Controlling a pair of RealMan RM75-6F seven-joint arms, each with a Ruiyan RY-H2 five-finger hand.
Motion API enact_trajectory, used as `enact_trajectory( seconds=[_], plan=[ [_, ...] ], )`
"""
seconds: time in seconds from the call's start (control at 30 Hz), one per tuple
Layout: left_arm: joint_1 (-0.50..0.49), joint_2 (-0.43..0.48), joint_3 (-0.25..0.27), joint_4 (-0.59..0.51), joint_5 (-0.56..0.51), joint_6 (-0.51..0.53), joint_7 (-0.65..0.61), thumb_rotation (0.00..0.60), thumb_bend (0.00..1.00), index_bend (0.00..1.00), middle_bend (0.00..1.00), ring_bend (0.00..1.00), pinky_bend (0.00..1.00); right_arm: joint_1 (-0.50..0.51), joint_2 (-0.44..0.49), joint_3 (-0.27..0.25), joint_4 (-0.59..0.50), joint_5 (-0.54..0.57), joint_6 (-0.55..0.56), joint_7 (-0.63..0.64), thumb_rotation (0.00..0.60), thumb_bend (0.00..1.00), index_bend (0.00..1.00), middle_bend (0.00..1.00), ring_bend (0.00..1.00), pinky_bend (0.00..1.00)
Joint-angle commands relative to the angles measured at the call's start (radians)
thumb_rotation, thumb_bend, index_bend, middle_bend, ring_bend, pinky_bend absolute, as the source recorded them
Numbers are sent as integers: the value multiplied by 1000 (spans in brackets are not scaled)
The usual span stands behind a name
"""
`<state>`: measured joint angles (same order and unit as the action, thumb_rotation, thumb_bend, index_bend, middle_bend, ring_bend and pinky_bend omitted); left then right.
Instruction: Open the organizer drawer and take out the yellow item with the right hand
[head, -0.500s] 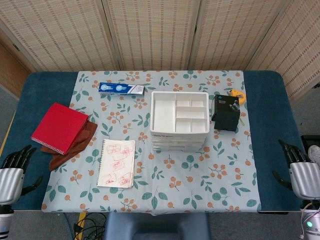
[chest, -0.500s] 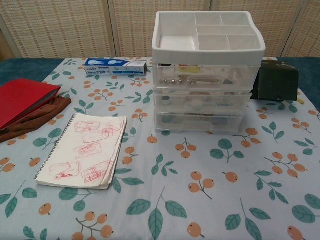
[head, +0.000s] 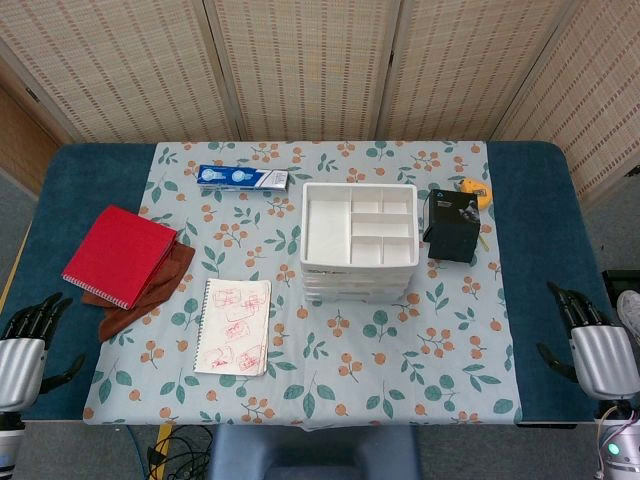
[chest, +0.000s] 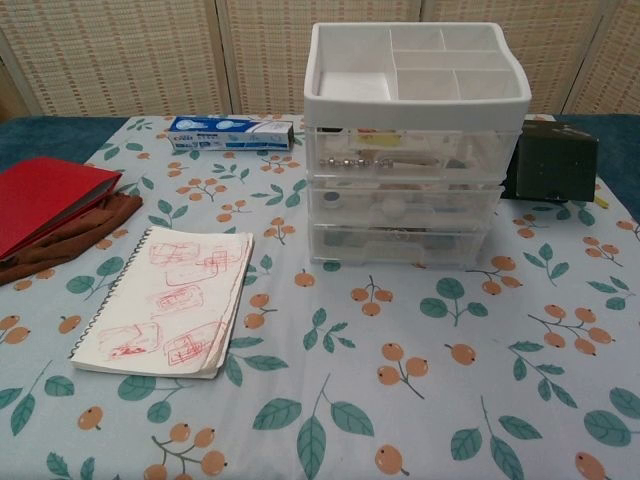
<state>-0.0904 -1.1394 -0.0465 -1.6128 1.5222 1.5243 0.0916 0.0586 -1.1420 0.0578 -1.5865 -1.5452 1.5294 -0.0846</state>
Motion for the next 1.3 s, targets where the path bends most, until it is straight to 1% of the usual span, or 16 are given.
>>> enact_trajectory(
  seconds=[0.03, 0.17, 0.23, 0.33, 0.43, 0.5, 0.53, 0.6, 0.67, 0.77, 0.87, 1.07, 1.2, 1.3],
  plan=[
    [-3, 6, 2, -5, 4, -6, -15, 600, 246, 125, 116, 148, 149, 6, 4, -3, -6, -10, -4, -8, 600, 277, 35, 178, 191, 382],
    [-2, 8, 1, -6, 6, -3, -17, 600, 247, 127, 116, 148, 149, 10, 3, -2, -19, -13, -9, -19, 600, 283, 35, 178, 191, 382],
    [-3, 8, 1, -3, 5, -4, -20, 600, 247, 133, 116, 148, 149, 21, -8, -1, -14, -32, -9, -11, 600, 293, 43, 186, 191, 382],
    [-7, 10, 1, -3, 6, -12, -20, 600, 247, 145, 116, 148, 149, 50, -25, -7, -11, -73, -33, -14, 600, 320, 70, 224, 191, 382],
    [-7, 12, 2, -6, 11, -9, -18, 600, 246, 146, 116, 148, 149, 90, -37, -8, -36, -99, -80, -17, 600, 321, 71, 271, 204, 382],
    [-4, 13, 3, -7, 12, -4, -19, 600, 246, 146, 116, 148, 149, 115, -46, -7, -56, -109, -109, -14, 600, 321, 74, 314, 251, 383],
    [-2, 14, 3, -8, 11, -1, -19, 600, 246, 147, 116, 148, 149, 132, -53, -5, -69, -114, -130, -6, 600, 321, 80, 347, 295, 397],
    [1, 16, 5, -9, 10, 1, -20, 600, 246, 147, 116, 148, 149, 158, -67, -3, -86, -119, -161, 16, 600, 323, 108, 437, 388, 454],
    [4, 20, 9, -11, 10, 0, -21, 600, 247, 149, 116, 148, 149, 190, -85, -5, -101, -119, -205, 61, 600, 338, 159, 568, 509, 555],
    [9, 28, 12, -16, 13, 5, -22, 600, 246, 150, 116, 148, 149, 236, -110, -8, -114, -102, -283, 131, 600, 360, 179, 667, 632, 695],
    [16, 36, 13, -19, 11, 14, -23, 600, 246, 150, 116, 148, 149, 279, -133, -4, -124, -77, -352, 196, 600, 392, 183, 738, 724, 785],
    [23, 43, 18, -27, 9, 14, -21, 600, 246, 152, 116, 148, 149, 346, -186, 15, -120, -19, -447, 319, 600, 482, 192, 837, 876, 885],
    [23, 47, 19, -31, 12, 14, -22, 600, 246, 152, 116, 148, 149, 398, -214, 22, -112, 16, -532, 466, 600, 538, 188, 878, 933, 916],
    [24, 49, 19, -32, 13, 13, -25, 600, 247, 153, 116, 148, 149, 422, -238, 28, -92, 23, -558, 557, 600, 576, 131, 886, 947, 926]
  ],
)
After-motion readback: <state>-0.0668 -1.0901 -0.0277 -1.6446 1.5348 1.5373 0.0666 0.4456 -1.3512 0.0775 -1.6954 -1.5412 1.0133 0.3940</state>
